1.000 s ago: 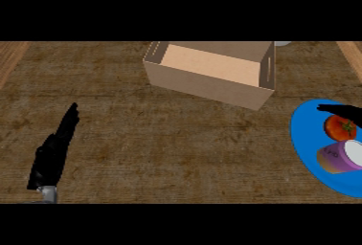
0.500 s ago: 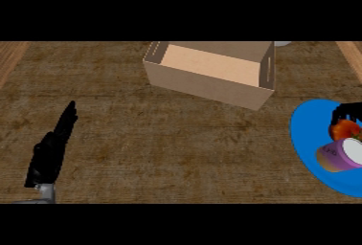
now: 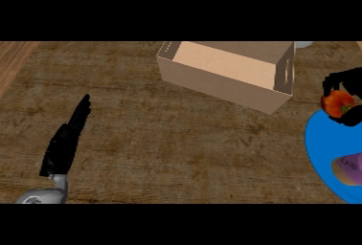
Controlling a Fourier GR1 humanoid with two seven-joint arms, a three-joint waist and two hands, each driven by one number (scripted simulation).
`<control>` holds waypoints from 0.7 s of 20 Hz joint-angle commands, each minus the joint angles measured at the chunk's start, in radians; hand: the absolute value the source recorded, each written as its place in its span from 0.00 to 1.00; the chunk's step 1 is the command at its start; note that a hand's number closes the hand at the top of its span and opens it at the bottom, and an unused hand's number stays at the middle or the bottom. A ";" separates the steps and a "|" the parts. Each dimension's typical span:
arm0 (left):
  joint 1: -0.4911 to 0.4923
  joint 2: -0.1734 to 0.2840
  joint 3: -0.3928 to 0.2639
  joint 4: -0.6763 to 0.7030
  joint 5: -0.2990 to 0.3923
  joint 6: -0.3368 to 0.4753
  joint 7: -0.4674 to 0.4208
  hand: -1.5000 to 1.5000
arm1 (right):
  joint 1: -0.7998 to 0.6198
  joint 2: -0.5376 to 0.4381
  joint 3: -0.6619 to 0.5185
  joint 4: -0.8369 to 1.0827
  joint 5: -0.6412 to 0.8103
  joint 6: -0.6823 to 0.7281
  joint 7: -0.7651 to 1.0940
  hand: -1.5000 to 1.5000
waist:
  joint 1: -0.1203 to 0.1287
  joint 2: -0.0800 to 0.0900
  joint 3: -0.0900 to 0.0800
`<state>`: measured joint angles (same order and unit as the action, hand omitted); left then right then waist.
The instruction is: Pick the tomato from the plate and place it in the cardboard box
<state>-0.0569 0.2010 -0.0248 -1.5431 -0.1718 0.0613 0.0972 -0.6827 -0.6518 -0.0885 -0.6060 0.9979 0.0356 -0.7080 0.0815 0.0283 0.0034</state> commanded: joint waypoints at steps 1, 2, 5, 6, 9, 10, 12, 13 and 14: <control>-0.052 -0.017 -0.026 0.024 -0.019 0.001 -0.006 0.50 | -0.159 -0.021 0.009 0.127 0.034 0.026 -0.030 1.00 | 0.034 0.018 0.002; -0.062 -0.002 -0.019 0.006 -0.004 -0.021 0.033 0.50 | -0.195 -0.018 0.014 0.142 0.047 0.015 -0.020 1.00 | 0.040 0.016 0.003; -0.048 -0.010 -0.008 0.030 -0.014 0.003 -0.004 0.50 | -0.277 -0.035 -0.009 0.201 0.047 -0.009 -0.041 1.00 | 0.028 0.013 0.001; -0.058 -0.029 -0.010 0.077 -0.017 0.015 -0.027 0.50 | -0.259 -0.021 -0.020 0.223 0.042 -0.060 -0.064 1.00 | 0.014 0.016 0.001; -0.031 0.003 0.006 0.031 0.009 -0.021 -0.010 0.50 | -0.343 -0.049 -0.056 0.284 -0.001 0.041 -0.140 1.00 | 0.022 0.008 0.001; -0.010 -0.012 -0.008 0.017 -0.021 0.011 -0.017 0.50 | -0.341 -0.041 -0.064 0.291 -0.022 0.068 -0.206 1.00 | 0.006 0.000 0.001; -0.008 0.008 0.017 0.042 0.011 -0.019 -0.031 0.50 | -0.409 -0.053 -0.141 0.297 -0.115 0.180 -0.257 1.00 | 0.014 0.003 0.001; 0.001 -0.011 -0.003 0.033 -0.002 -0.005 -0.039 0.50 | -0.407 -0.030 -0.151 0.314 -0.127 0.172 -0.275 1.00 | 0.015 0.004 0.001; -0.011 -0.014 -0.001 0.041 -0.003 -0.003 -0.020 0.50 | -0.418 -0.023 -0.171 0.327 -0.156 0.221 -0.311 1.00 | 0.007 0.003 0.001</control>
<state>-0.0740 0.1938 -0.0241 -1.5100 -0.1745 0.0562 0.0768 -1.0438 -0.6877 -0.1962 -0.3248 0.9217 0.1567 -0.9138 0.0961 0.0332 0.0045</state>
